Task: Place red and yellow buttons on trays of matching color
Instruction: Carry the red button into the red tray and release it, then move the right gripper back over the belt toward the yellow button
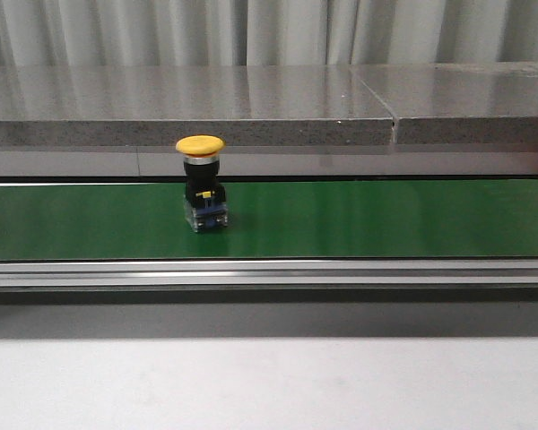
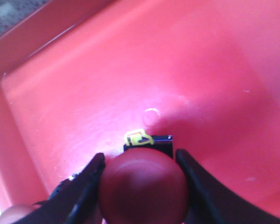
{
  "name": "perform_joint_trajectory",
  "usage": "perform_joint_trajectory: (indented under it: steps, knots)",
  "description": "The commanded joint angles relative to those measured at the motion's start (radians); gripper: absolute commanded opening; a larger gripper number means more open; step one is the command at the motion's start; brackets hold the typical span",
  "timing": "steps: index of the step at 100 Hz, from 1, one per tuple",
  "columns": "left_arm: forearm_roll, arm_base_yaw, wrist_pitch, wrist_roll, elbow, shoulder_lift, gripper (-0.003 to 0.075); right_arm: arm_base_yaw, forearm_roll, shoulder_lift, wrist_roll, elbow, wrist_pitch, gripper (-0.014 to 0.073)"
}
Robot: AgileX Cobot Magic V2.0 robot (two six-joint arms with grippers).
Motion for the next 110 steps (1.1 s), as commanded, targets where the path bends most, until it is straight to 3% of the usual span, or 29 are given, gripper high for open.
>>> perform_joint_trajectory:
  steps: [1, 21, 28, 84, 110]
  knots:
    - [-0.014, -0.007, -0.066, 0.003, -0.029, 0.0, -0.0021, -0.003, 0.025, -0.047, 0.003, -0.027, -0.039, 0.0175]
    - [-0.014, -0.007, -0.066, 0.003, -0.029, 0.0, -0.0021, -0.003, 0.041, -0.05, 0.003, -0.035, -0.038, 0.0533]
    - [-0.014, -0.007, -0.066, 0.003, -0.029, 0.0, -0.0021, -0.003, 0.044, -0.053, 0.003, -0.035, -0.034, 0.0596]
    - [-0.014, -0.007, -0.066, 0.003, -0.029, 0.0, -0.0021, 0.018, 0.037, -0.276, -0.028, -0.032, -0.009, 0.0594]
    - [-0.014, -0.007, -0.066, 0.003, -0.029, 0.0, -0.0021, 0.062, 0.033, -0.457, -0.063, 0.095, -0.045, 0.0594]
